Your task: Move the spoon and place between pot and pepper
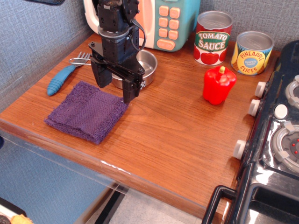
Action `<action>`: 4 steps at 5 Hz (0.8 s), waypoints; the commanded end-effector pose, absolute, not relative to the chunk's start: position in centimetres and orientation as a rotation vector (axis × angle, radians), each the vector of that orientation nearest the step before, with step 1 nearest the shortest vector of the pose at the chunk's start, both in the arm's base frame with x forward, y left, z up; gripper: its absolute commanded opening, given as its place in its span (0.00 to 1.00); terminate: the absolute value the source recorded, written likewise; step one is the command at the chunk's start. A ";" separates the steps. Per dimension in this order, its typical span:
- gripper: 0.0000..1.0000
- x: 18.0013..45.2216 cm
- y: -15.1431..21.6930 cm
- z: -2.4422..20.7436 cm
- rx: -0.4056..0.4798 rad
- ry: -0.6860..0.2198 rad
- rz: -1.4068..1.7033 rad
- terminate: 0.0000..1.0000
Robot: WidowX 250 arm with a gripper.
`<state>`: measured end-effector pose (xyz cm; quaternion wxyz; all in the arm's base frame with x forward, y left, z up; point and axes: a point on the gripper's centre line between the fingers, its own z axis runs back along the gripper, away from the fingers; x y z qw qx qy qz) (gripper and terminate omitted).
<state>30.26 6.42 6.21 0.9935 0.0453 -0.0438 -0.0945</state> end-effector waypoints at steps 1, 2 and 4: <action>1.00 30.3 6.4 6.2 0.091 -0.088 -0.189 0.00; 1.00 29.9 8.3 6.6 0.083 -0.104 -0.123 0.00; 1.00 29.2 14.8 7.5 0.108 -0.119 0.075 0.00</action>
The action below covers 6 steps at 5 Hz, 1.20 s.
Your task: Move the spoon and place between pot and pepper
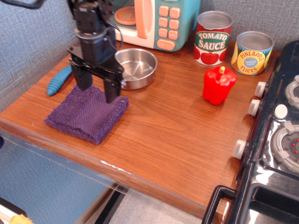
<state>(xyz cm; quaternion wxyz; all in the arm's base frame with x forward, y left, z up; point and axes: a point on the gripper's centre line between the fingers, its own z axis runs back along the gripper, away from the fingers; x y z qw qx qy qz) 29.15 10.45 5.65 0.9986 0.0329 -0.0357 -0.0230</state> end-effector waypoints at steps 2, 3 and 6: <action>1.00 29.2 20.0 6.5 0.150 -0.089 0.239 0.00; 1.00 29.9 21.0 5.1 0.144 -0.072 0.291 0.00; 1.00 31.8 22.3 2.7 0.146 -0.030 0.353 0.00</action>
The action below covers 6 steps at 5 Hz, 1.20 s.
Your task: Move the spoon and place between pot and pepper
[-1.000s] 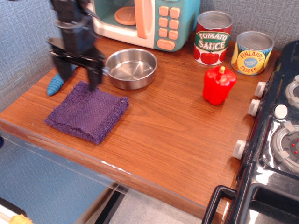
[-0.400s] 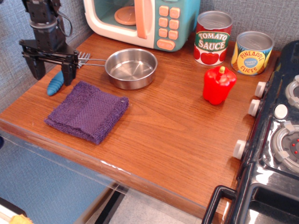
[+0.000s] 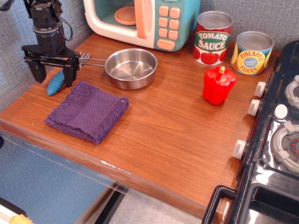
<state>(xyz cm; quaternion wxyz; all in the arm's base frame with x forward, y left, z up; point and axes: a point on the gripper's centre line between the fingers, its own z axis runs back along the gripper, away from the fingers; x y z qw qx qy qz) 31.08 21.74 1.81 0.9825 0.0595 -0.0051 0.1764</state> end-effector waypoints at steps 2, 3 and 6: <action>0.00 31.9 21.9 2.3 0.160 -0.046 0.360 0.00; 0.00 31.5 21.6 2.1 0.157 -0.044 0.352 0.00; 0.00 30.4 21.2 10.7 0.259 -0.204 0.284 0.00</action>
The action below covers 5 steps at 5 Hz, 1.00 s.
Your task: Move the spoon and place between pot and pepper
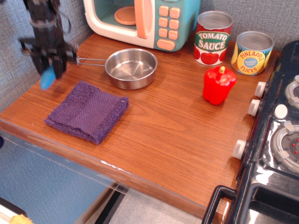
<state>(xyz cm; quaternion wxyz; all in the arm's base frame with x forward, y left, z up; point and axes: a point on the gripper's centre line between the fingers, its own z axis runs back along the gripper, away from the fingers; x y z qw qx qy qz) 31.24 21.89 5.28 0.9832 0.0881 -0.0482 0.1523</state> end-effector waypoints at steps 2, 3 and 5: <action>0.00 32.2 13.8 13.3 0.094 -0.291 0.156 0.00; 0.00 33.0 8.8 13.0 0.073 -0.274 0.080 0.00; 0.00 33.9 -1.2 9.2 0.093 -0.162 -0.012 0.00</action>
